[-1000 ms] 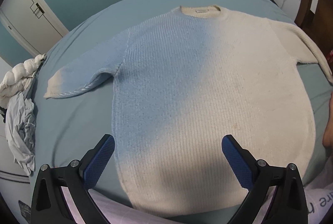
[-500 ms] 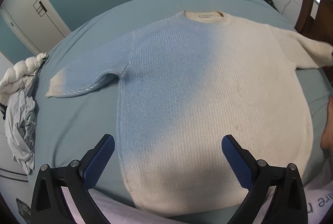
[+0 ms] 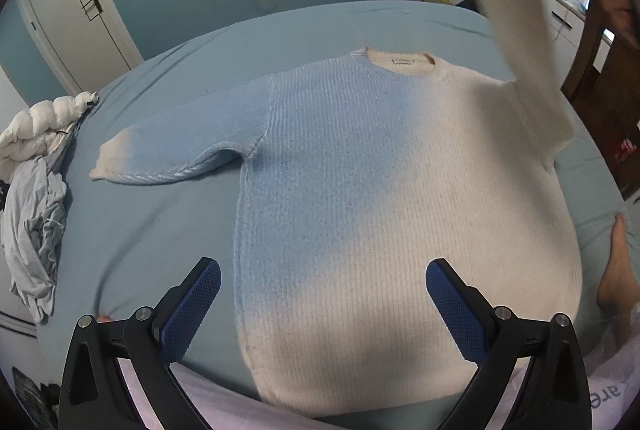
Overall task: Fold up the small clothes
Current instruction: 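Grasp the cream sleeve cuff with the right tool and fold it across the chest, then open the right tool and release the sleeve on the chest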
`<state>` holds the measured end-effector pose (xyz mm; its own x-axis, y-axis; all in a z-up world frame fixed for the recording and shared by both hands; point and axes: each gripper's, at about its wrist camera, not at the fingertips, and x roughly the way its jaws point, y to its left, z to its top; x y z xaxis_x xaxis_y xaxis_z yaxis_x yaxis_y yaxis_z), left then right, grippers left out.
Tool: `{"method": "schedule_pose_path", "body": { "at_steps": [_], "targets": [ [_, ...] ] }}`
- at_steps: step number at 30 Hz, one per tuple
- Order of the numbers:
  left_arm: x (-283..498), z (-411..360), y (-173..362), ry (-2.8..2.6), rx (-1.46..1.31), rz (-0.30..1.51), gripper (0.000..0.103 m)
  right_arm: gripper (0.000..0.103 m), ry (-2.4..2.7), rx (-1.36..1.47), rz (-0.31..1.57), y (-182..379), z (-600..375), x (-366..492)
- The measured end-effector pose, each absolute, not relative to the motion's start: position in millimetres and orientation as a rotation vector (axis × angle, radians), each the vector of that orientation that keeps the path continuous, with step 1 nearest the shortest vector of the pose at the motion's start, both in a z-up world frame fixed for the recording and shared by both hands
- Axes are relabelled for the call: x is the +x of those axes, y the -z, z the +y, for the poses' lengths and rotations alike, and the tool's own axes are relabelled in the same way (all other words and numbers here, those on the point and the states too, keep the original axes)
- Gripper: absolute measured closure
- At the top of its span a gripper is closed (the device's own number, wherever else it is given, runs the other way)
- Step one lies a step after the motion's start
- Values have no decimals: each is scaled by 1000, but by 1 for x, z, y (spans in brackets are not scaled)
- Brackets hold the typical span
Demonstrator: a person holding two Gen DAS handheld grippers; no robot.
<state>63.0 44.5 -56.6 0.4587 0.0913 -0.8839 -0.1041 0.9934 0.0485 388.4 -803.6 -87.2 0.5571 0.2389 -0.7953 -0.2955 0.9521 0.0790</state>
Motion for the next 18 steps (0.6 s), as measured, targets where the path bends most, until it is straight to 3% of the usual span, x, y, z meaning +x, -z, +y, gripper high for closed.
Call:
{"method": "schedule_pose_path", "body": {
  "at_steps": [4,9,12,15,18],
  "targets": [
    [59,56,59,-132,-38,1093,0,84,-484,-89,993,136,-698,381],
    [57,68,64,-134,-69,1111,0,49,-763,167,1233,217,-643,378],
    [56,71,64,-143,-65,1108,0,40,-698,144,1268,230,-666,382],
    [56,74,64,-146,-73,1109,0,14,-506,44,1211,226,-714,388],
    [57,74,66,-154,-71,1111,0,13,-275,-96,1178,246,-787,387]
  ]
}}
